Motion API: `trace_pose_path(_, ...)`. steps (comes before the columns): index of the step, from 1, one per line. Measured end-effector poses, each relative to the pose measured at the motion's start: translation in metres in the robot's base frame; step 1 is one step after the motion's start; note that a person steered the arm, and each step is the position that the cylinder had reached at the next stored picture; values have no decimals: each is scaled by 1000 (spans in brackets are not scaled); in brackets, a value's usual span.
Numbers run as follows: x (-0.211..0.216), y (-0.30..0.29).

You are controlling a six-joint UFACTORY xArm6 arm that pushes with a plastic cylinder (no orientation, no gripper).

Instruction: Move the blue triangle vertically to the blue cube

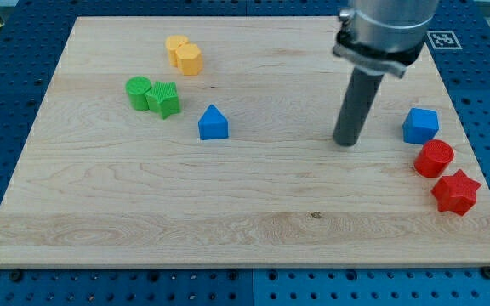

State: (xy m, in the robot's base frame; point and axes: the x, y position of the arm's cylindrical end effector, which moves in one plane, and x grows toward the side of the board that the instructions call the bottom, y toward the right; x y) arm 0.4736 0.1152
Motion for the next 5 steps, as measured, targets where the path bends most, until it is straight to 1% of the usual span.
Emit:
trace_pose_path(1,41,-34)
trace_pose_path(2,50,-99)
trace_pose_path(3,35,-169)
trace_pose_path(4,6,-226)
trace_pose_path(5,-12,-231)
